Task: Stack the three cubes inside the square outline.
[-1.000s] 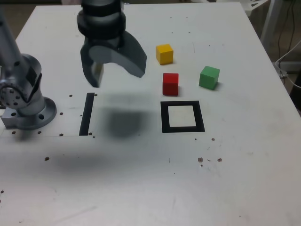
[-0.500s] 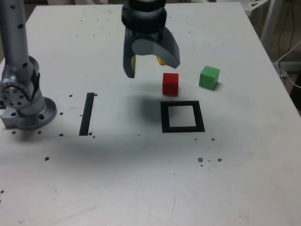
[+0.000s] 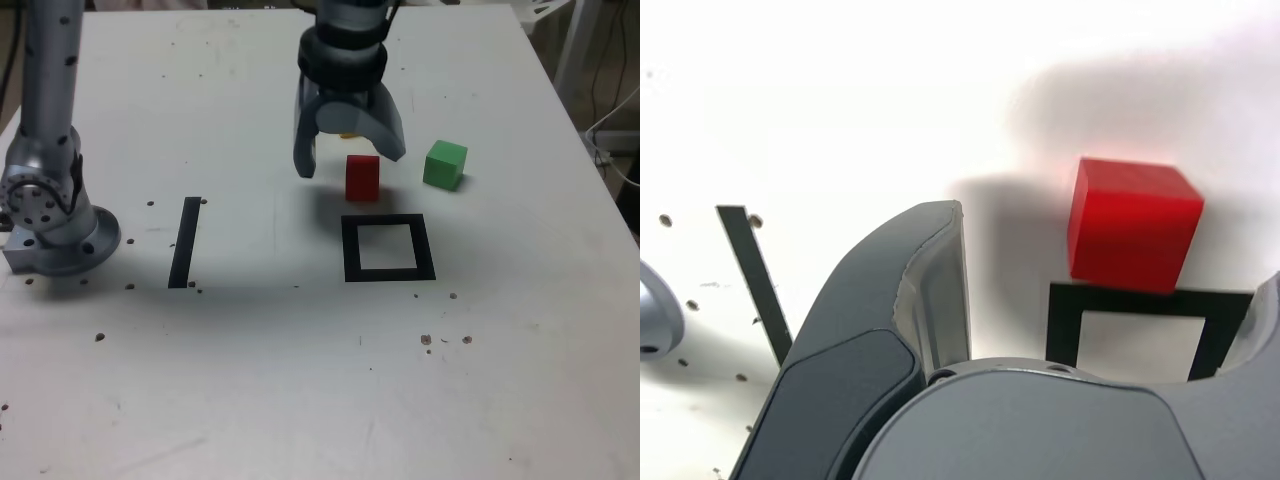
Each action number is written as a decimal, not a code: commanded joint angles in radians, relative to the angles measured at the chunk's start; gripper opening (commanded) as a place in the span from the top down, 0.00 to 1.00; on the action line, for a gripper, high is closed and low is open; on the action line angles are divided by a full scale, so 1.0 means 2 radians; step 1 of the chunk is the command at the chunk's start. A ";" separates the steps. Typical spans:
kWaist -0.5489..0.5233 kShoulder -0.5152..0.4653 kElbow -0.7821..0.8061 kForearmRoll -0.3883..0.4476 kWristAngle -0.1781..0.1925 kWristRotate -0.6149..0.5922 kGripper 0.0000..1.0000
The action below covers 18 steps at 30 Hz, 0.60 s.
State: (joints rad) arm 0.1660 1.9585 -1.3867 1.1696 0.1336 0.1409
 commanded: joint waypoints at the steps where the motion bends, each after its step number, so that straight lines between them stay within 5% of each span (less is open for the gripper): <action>1: 0.005 0.010 -0.002 -0.006 -0.002 0.004 0.03; 18: 0.018 0.051 -0.008 -0.031 -0.005 0.016 0.19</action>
State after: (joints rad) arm 0.2013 2.0536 -1.3988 1.1108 0.1234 0.1712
